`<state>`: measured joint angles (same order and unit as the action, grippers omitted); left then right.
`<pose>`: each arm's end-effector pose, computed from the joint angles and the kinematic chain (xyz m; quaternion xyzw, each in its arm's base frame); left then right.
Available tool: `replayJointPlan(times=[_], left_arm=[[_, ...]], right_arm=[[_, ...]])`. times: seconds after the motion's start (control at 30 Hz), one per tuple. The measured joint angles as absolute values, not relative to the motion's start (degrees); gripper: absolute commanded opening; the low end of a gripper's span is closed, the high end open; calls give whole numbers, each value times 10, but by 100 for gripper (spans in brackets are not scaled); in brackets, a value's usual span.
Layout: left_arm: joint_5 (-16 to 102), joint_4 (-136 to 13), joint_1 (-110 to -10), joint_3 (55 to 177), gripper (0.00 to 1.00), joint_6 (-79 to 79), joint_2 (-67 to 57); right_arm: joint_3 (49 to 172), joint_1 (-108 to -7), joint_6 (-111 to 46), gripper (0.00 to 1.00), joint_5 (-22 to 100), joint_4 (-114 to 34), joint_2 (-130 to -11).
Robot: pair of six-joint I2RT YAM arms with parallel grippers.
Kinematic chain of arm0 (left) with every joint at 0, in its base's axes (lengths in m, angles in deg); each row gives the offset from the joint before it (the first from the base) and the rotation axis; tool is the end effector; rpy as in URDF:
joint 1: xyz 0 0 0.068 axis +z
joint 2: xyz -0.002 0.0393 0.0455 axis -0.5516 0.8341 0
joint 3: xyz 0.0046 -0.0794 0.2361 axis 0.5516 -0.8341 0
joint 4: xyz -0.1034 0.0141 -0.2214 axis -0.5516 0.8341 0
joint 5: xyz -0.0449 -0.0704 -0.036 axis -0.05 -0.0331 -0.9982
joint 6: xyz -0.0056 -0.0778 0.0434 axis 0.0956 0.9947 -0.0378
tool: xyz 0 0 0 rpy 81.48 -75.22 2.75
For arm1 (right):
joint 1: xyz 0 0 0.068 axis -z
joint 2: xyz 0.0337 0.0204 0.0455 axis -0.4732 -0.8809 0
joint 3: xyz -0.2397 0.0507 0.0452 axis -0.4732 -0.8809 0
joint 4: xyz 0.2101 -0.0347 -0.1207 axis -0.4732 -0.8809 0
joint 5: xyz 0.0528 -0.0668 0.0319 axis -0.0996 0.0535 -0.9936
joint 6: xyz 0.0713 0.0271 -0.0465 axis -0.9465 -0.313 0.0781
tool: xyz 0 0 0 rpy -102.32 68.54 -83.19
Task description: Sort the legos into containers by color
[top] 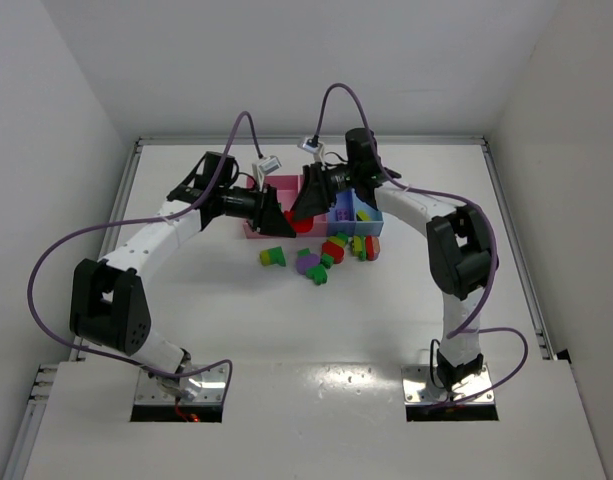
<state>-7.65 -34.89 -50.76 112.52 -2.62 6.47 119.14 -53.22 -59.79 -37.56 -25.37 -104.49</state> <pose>0.2916 -0.1619 0.2605 0.2521 0.7825 -0.5169 0.2386 0.3535 0.2521 0.2396 -0.3480 0.6282 0.6857 0.1187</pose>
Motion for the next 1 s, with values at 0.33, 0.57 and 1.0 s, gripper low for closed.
replayJointPlan(times=[0.33, 0.57, 1.0], left_arm=[[-83, -347, -509, 1126, 39, -22, 64], [-51, -376, -504, 1105, 45, 19, 39], [-29, -478, -444, 1100, 66, 160, 21]], right_arm=[[1189, -531, -593, 0, -374, -247, -1045], [1186, -528, -610, 0, -357, -228, -1044], [1124, -468, -909, 0, -158, 8, -1029]])
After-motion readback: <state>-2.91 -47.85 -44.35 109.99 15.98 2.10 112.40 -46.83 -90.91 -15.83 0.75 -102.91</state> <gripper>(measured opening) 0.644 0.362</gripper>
